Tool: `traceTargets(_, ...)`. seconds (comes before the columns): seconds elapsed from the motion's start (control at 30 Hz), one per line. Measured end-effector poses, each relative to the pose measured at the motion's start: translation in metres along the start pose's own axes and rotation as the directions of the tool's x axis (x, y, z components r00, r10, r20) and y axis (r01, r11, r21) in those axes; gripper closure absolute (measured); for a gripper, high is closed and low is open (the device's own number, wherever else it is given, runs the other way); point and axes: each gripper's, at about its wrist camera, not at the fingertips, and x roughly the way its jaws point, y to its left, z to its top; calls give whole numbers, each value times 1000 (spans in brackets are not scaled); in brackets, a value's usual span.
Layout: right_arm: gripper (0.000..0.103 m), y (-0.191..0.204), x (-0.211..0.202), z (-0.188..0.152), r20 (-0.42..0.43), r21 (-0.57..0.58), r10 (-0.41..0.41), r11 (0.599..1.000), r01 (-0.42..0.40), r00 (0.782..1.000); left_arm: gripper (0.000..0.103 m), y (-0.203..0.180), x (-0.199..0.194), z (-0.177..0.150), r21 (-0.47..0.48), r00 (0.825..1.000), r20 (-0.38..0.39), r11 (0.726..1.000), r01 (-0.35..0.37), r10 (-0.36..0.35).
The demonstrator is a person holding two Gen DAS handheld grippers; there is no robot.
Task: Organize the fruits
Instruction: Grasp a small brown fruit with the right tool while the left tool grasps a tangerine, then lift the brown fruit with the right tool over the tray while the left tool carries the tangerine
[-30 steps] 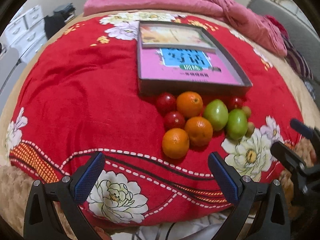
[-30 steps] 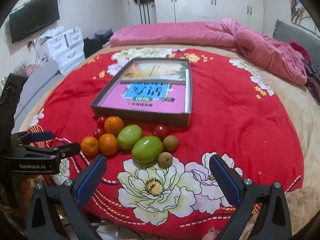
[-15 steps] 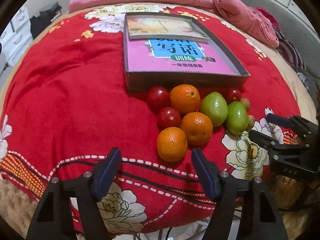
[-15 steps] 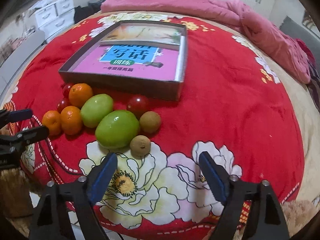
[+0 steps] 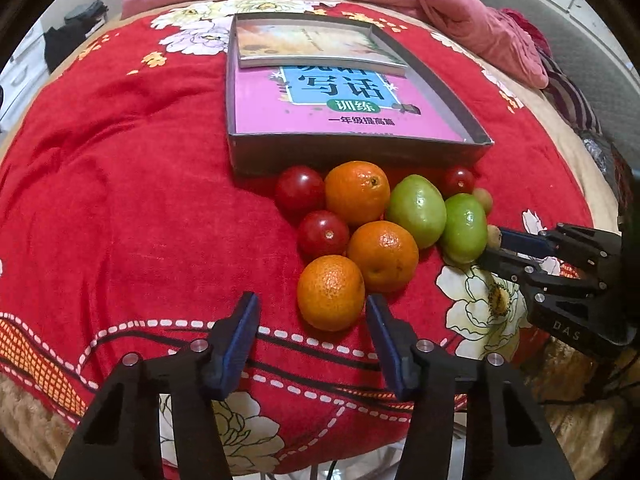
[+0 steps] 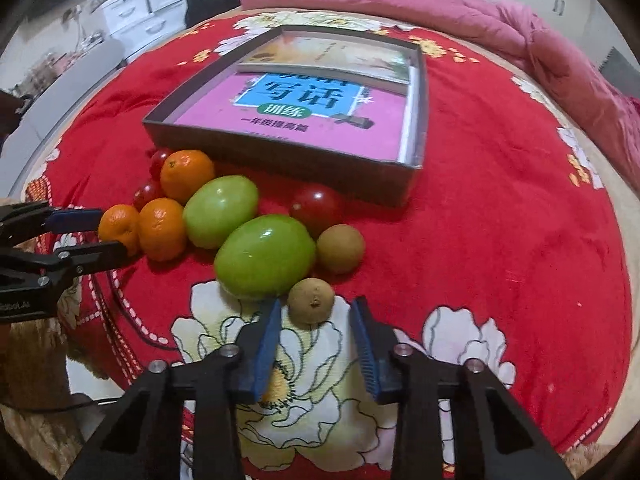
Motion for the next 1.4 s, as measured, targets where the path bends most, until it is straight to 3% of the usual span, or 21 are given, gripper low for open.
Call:
traceTargets(0.13,79,3,2,1,11,-25,16,1000,-16,1000,47,-1,4,3,5,1000,-2,1000,10,-10)
traceTargets(0.33,79,-5,-6,1,53,8,65,998,-66,996,56,2,8,7,-5,999,-5,999,48,-48)
traceTargets(0.4,79,-7,-12,0,82,17,78,997,-80,994,67,2,8,7,-5,998,-4,998,68,-68)
traceTargets(0.43,79,-8,-16,1,96,21,83,996,-85,992,67,1,8,7,-4,997,-5,997,79,-79)
traceTargets(0.73,79,-17,-29,4,167,61,100,992,-112,981,68,5,-6,6,-24,995,28,995,100,-100)
traceTargets(0.9,79,-20,-37,6,210,69,102,991,-119,972,68,6,-25,9,-31,993,86,996,90,-87)
traceTargets(1.4,79,-24,-50,19,308,68,103,989,-130,946,68,12,-44,49,-58,982,177,995,84,-72)
